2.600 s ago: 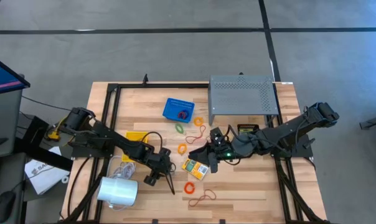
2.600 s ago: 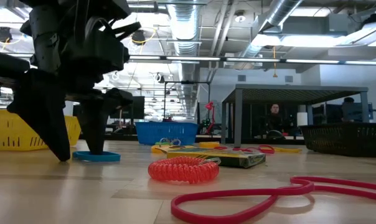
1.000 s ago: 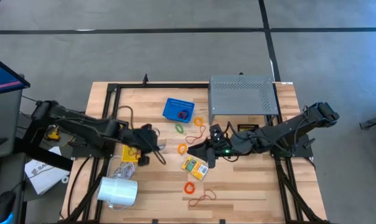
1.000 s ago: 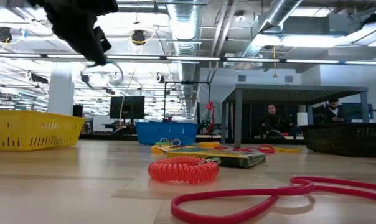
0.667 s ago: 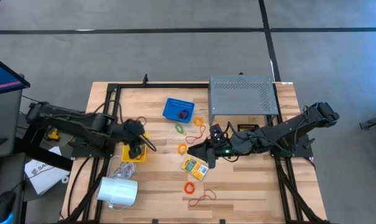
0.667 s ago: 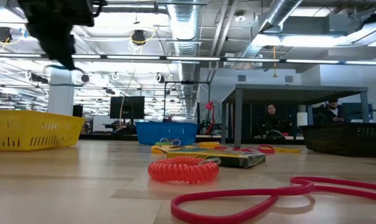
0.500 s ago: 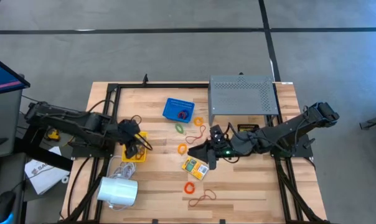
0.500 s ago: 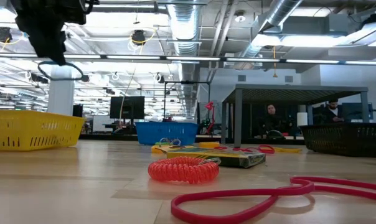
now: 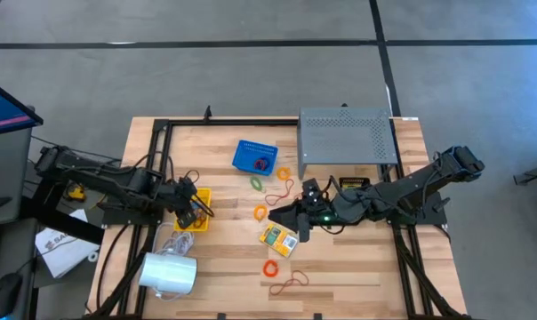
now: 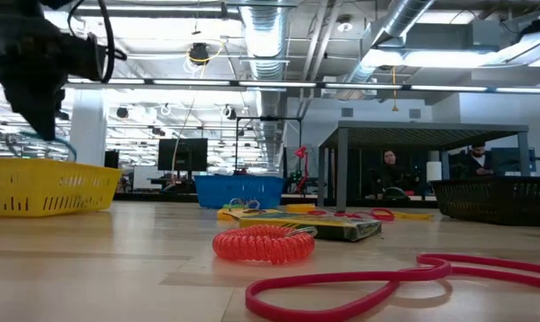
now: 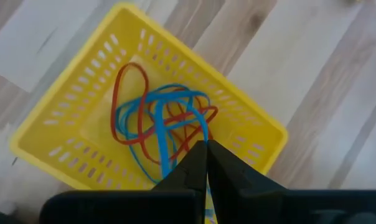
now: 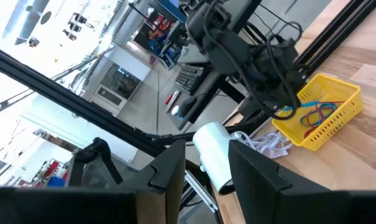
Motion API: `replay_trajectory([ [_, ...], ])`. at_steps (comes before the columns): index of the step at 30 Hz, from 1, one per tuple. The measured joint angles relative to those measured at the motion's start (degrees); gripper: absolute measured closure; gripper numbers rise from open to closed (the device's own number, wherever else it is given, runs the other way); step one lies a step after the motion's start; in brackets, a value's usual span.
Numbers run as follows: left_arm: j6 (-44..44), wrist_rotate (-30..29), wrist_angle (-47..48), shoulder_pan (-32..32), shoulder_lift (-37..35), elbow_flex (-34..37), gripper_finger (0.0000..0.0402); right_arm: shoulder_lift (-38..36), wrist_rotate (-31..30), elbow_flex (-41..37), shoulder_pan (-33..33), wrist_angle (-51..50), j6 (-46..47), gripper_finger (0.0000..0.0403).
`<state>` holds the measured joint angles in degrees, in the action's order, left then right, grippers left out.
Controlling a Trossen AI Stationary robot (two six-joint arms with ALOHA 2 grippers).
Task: Pick & Place Office Desk Supplies
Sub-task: Put the blue rubber band into the yellow bin, then stack the yellow crayon box on top of the yellow crayon box
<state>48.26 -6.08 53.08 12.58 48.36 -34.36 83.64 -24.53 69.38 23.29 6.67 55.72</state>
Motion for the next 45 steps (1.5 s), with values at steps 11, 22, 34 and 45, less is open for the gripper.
replay_trajectory([
  [11, 1.72, 1.73, -1.7, 0.0, 0.0, 4.29, 0.0401, 0.0, -0.02, 0.0, -0.37, -0.23, 0.33, 0.0282],
  [22, 0.16, 2.0, -5.24, 0.0, 0.0, 4.39, 0.0312, 0.01, 0.46, 0.0, -0.55, -2.42, 0.44, 0.0282],
  [34, 1.96, 4.38, -6.69, 0.0, 0.0, 4.39, 0.0207, 0.02, 0.49, 0.0, -0.44, -2.42, 0.74, 0.0282],
  [45, 3.26, 7.76, -19.57, -0.11, -1.92, 4.34, 0.0243, 0.02, 0.63, 0.0, 0.0, -1.68, 0.87, 0.0282],
])
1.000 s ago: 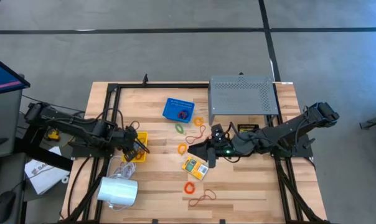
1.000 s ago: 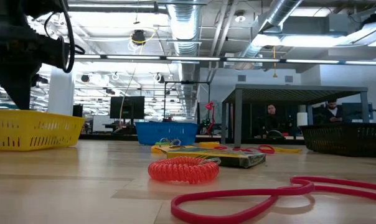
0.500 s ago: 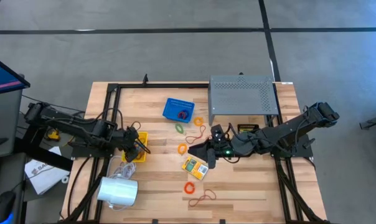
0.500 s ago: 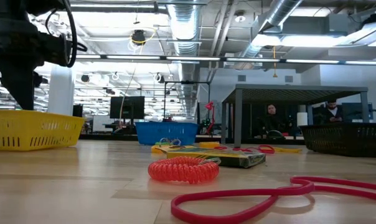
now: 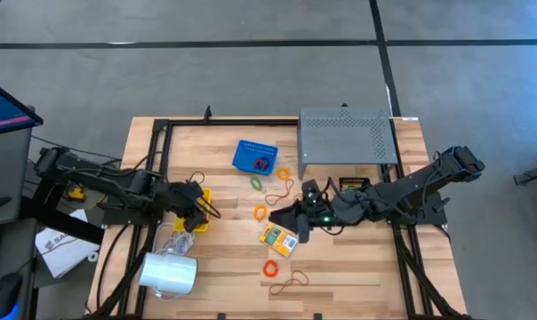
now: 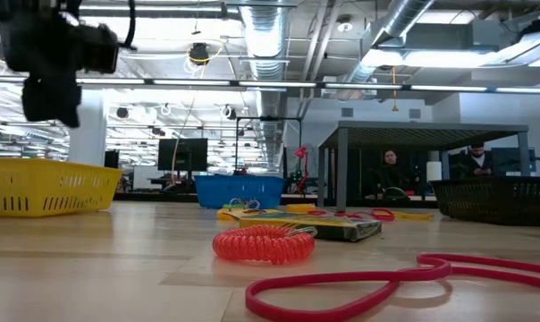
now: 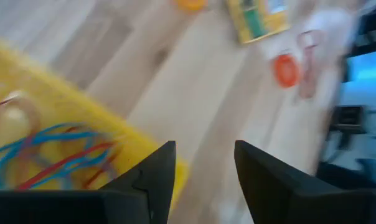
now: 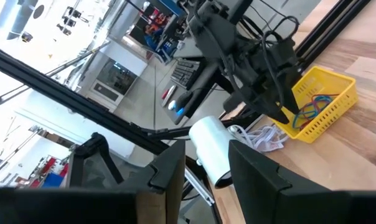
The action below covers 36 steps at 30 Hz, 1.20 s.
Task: Pick & Place Office Desk Supplies
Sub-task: Stack the yellow crayon box on top of the yellow crayon box
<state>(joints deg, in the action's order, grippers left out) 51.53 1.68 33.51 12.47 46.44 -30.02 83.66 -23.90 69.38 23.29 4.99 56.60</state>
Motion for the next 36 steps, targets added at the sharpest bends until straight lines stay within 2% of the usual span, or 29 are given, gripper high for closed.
replay_trajectory([
  [6, -0.15, 1.68, -8.4, 0.0, -0.44, -0.02, 0.0257, 0.0, -0.08, 0.0, 0.33, 0.14, -0.01, 0.0282],
  [11, -1.14, 2.24, -20.33, 0.0, -0.44, -0.02, 0.0258, -0.98, -0.31, 0.0, 0.56, -1.04, -2.17, 0.0282],
  [17, -4.97, 1.32, -34.25, -0.38, 1.27, -0.02, 0.0259, -6.69, -7.27, 0.0, 3.16, -9.83, -2.8, 0.0286],
  [22, -5.2, 4.86, -46.47, -1.99, 7.11, -0.02, 0.0259, -12.61, -14.65, 0.0, 7.87, -17.91, -0.64, 0.0305],
  [27, -5.2, 12.58, -59.85, -4.27, 14.93, -0.02, 0.0259, -17.4, -16.6, 0.0, 11.9, -24.61, -0.58, 0.0326],
  [32, -2.98, 15.87, -59.33, -6.53, 22.02, -1.05, 0.0259, -20.48, -16.63, 0.0, 13.91, -32.02, 1.21, 0.0334],
  [36, -3.02, 17.37, -59.36, -7.52, 28.21, -4.75, 0.0259, -21.88, -16.66, 0.0, 14.31, -37.77, 4.41, 0.0334],
])
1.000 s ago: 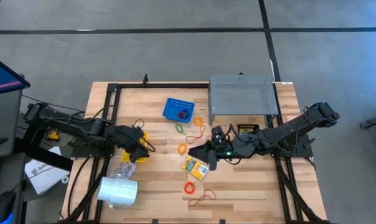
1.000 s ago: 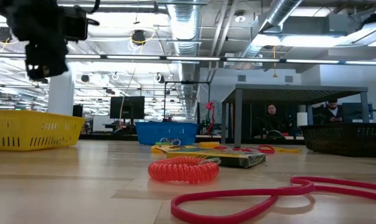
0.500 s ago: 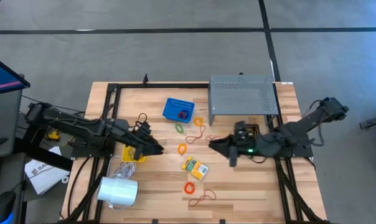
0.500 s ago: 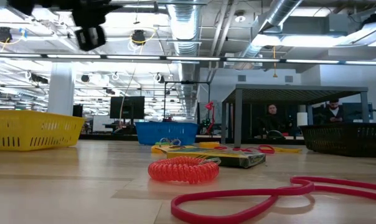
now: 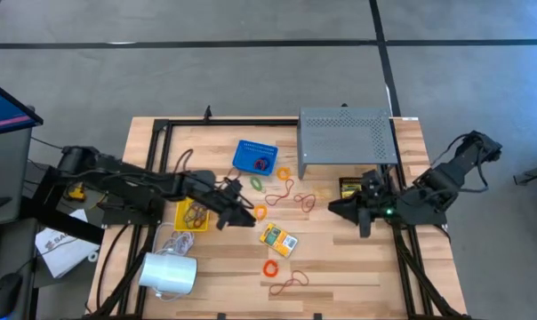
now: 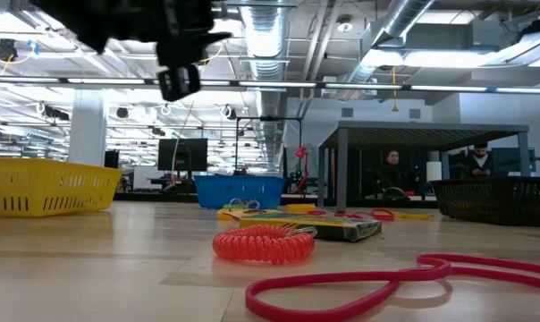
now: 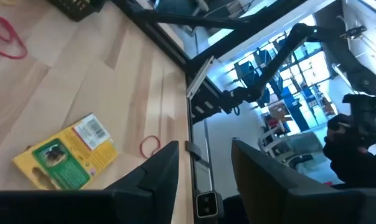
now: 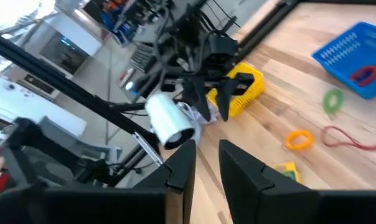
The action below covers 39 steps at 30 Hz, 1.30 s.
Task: Pick & Place Office Desk Supplies
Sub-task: Stack the yellow crayon box on top of the yellow crayon box
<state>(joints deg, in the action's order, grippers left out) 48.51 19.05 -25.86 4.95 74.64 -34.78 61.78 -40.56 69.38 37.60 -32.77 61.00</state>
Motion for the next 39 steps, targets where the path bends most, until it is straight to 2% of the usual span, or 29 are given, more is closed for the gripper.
replay_trajectory([
  [5, -1.88, 1.45, 1.63, -0.22, 7.55, -6.3, 0.0259, 0.05, 0.03, 0.0, 0.36, -1.2, 1.48, 0.0334],
  [11, -3.47, 1.87, 12.92, -0.66, 14.47, -10.87, 0.0259, -0.06, 0.09, 0.0, 2.13, -2.16, 1.61, 0.0334],
  [23, 1.7, 1.88, 20.27, -0.66, 18.54, -11.31, 0.0259, -0.65, 0.07, 0.0, 4.65, -3.9, 1.59, 0.0334],
  [30, 3.29, 1.97, 19.97, -0.63, 21.85, -11.73, 0.0258, -0.65, 0.18, 0.0, 5.85, -4.7, 1.58, 0.0334],
  [39, 4.09, 2.99, 21.03, 0.46, 28.46, -17.31, 0.0234, -0.68, 0.14, 0.0, 7.49, -4.48, 1.58, 0.0334],
])
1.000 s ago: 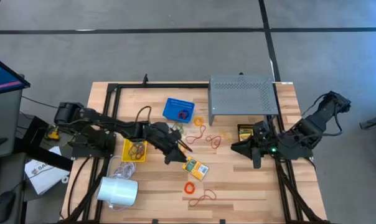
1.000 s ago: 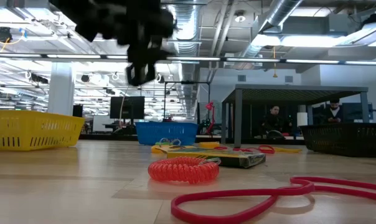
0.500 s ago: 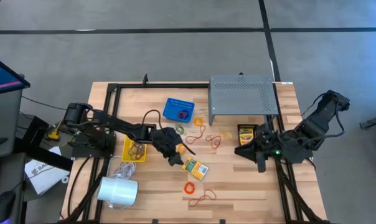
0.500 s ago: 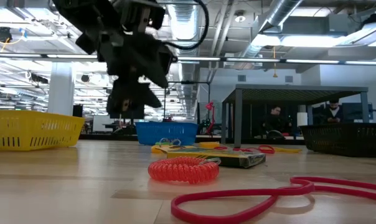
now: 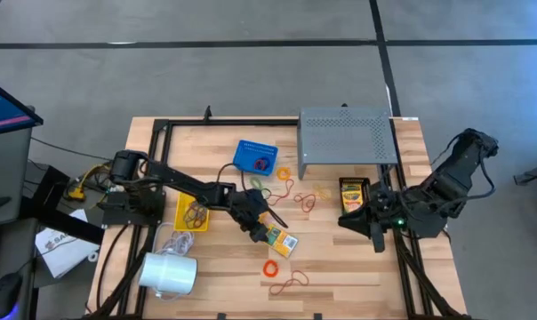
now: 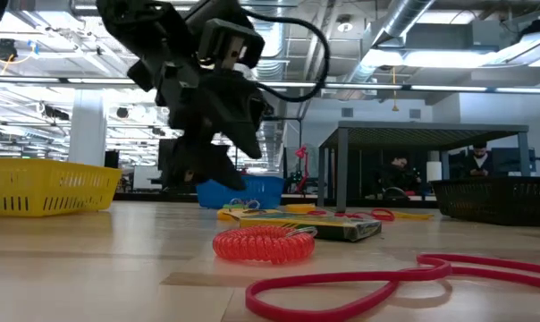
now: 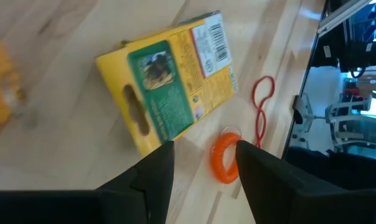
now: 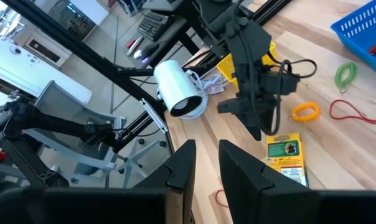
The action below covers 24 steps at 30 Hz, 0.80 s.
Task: Pick & Place Office Desk Supplies
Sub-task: Stack the yellow crayon box on top of the yellow crayon box
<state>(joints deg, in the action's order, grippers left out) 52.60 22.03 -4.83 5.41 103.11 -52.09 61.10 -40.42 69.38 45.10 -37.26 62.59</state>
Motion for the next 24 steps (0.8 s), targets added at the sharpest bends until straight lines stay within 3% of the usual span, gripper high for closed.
replay_trajectory([
  [24, -2.69, -1.62, 9.98, -2.82, 0.16, -1.56, 0.0234, -0.08, -0.09, 0.0, 1.47, 1.04, -0.64, 0.0334],
])
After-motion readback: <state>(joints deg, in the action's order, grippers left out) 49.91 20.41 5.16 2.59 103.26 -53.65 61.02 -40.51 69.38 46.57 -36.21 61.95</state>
